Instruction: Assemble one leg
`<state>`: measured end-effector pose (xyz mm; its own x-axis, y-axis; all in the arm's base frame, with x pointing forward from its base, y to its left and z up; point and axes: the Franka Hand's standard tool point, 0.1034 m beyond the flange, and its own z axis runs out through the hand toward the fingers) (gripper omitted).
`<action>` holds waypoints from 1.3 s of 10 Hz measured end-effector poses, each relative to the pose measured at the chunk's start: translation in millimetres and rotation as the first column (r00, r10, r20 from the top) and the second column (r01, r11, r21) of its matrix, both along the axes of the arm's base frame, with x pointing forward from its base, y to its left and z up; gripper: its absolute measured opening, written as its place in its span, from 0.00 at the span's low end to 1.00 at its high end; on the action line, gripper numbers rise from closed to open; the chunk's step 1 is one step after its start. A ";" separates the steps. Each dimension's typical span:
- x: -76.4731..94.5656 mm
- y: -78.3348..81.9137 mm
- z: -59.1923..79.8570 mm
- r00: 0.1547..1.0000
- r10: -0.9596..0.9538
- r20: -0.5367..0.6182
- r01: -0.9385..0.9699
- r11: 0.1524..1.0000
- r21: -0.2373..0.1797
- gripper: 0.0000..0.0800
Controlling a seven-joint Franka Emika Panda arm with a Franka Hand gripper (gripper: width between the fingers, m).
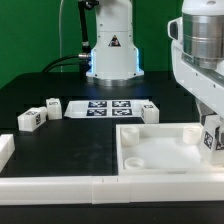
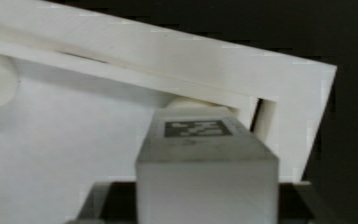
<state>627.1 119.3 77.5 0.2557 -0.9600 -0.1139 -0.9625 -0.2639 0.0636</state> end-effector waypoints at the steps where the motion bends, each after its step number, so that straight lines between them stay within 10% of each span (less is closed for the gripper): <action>1: -0.3 0.3 -0.4 0.999 0.035 0.003 -0.035 0.999 0.003 0.38; 4: -0.8 1.8 0.3 0.935 0.352 0.039 -0.353 0.935 0.027 0.77; 13: -0.1 1.4 -0.1 0.249 0.959 0.133 -0.968 0.251 0.009 0.81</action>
Offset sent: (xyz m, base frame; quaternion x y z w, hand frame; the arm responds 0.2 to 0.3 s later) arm -0.0091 0.0085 0.0044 0.0019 -0.0251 -0.3371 0.9411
